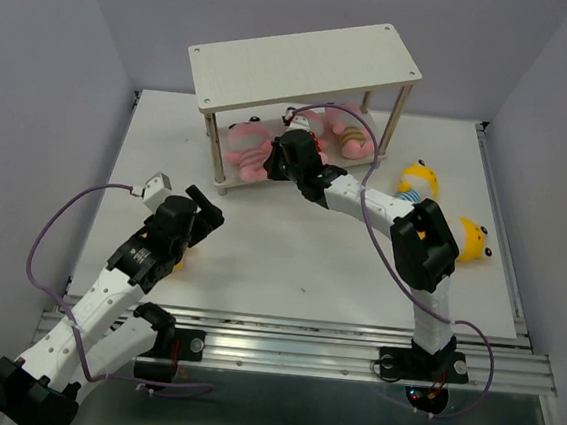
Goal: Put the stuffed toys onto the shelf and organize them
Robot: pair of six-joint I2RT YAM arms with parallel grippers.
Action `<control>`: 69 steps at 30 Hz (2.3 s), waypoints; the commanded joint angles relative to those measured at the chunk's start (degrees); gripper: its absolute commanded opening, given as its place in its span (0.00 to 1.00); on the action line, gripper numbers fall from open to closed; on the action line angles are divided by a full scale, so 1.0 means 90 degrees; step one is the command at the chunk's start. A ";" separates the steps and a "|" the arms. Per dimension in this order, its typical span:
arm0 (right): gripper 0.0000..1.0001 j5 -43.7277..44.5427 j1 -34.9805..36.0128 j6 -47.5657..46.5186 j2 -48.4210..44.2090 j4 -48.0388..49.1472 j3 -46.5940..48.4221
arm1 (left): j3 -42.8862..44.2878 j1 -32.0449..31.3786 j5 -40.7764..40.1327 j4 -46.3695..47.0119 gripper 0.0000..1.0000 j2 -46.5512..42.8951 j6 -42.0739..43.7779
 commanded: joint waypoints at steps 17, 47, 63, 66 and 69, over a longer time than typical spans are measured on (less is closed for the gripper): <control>0.44 0.0019 -0.0091 0.0130 -0.0069 0.0328 0.0231 | 0.0106 0.0047 -0.0084 0.0001 0.99 -0.0136 0.0093; 1.00 0.0254 -0.0091 -0.0398 -0.1474 0.0260 -0.0618 | 0.0096 0.0047 0.0140 0.0098 0.99 -0.0087 0.0044; 1.00 0.1759 -0.0851 0.0607 -0.4677 -0.1583 -0.3809 | -0.0011 0.0047 0.0531 0.0371 0.99 -0.0078 0.0122; 1.00 0.1748 -0.1476 0.0774 -0.5000 -0.1946 -0.4045 | -0.0031 0.0047 0.0658 0.0469 0.99 0.0001 0.0171; 1.00 0.1670 -0.2022 0.0813 -0.5146 -0.2317 -0.4202 | -0.0040 0.0047 0.0775 0.0577 0.99 0.0098 0.0209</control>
